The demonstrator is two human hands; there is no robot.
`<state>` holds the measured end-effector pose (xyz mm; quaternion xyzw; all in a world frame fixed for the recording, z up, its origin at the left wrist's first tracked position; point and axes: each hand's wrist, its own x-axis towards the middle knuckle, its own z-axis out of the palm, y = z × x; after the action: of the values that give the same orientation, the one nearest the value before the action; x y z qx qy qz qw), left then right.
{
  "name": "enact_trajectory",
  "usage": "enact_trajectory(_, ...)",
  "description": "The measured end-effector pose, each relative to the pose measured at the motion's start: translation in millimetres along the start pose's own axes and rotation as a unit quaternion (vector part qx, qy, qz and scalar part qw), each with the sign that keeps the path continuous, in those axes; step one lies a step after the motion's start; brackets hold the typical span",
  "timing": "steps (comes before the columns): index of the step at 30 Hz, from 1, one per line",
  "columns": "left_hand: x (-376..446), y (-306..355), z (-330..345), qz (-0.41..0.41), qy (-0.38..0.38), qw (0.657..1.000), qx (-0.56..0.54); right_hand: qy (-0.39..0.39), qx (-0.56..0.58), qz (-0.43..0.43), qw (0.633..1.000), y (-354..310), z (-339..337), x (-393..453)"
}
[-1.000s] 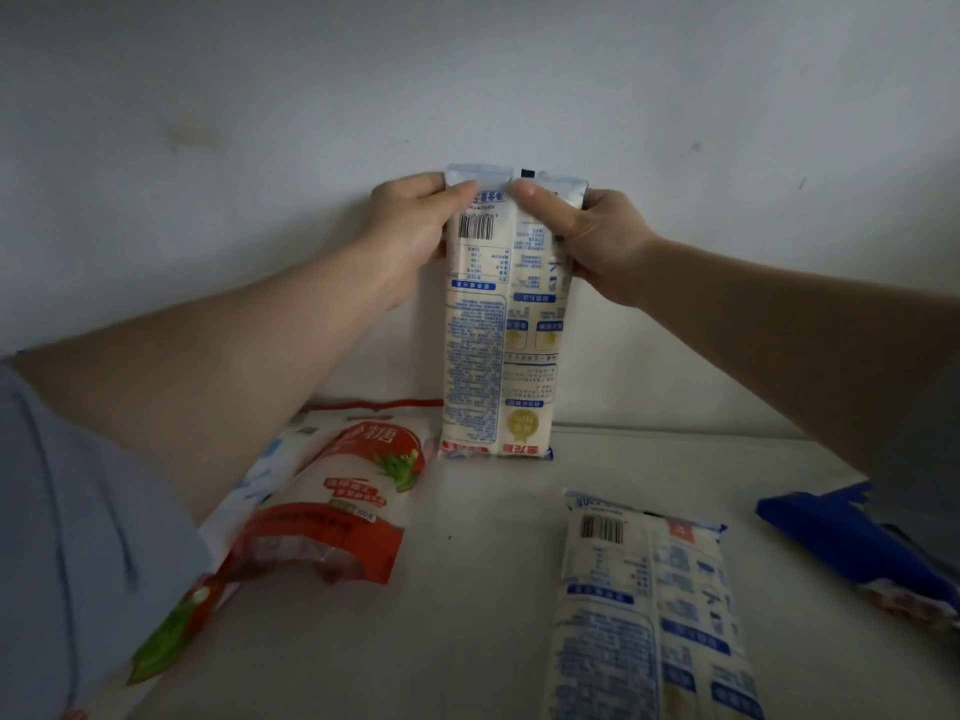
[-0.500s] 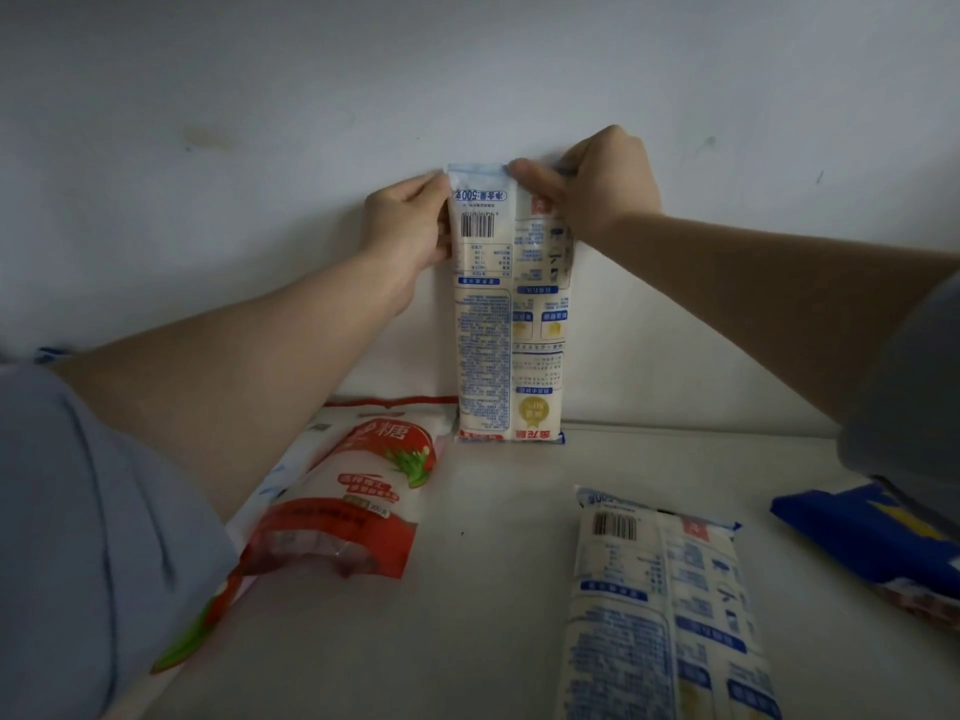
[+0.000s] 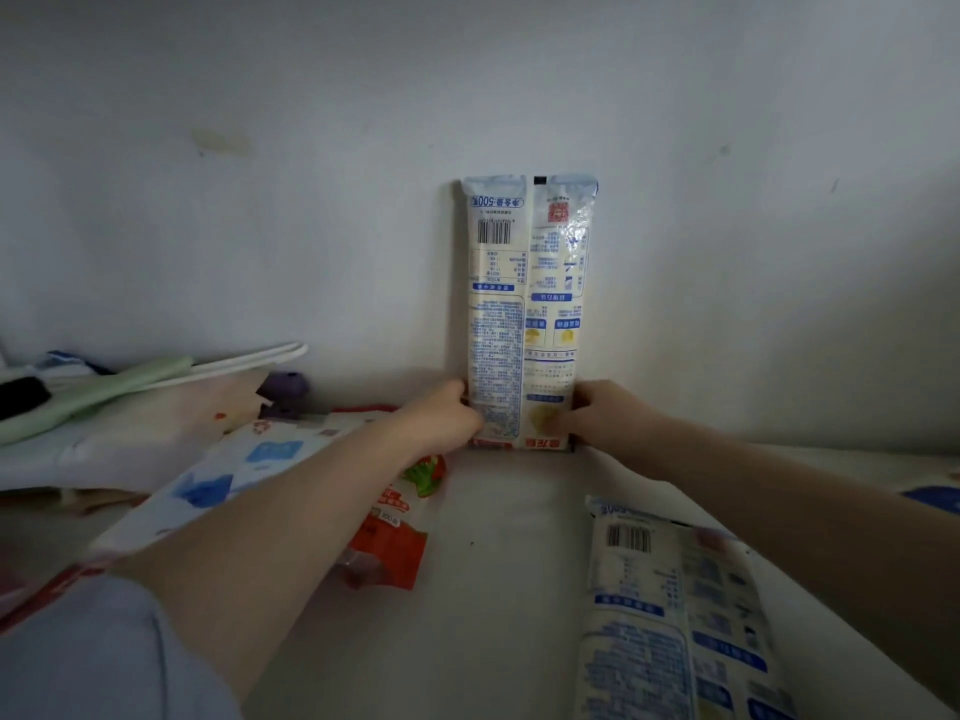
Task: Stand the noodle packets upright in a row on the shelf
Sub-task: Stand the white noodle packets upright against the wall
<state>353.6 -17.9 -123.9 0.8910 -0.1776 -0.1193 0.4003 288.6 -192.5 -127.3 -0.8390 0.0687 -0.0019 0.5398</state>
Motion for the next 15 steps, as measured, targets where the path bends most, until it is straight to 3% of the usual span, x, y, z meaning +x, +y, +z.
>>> enact_trajectory(15,-8.8,-0.7,4.7,0.020,0.020,0.998,0.063,-0.003,0.074,-0.026,0.997,11.7,-5.4,2.4)
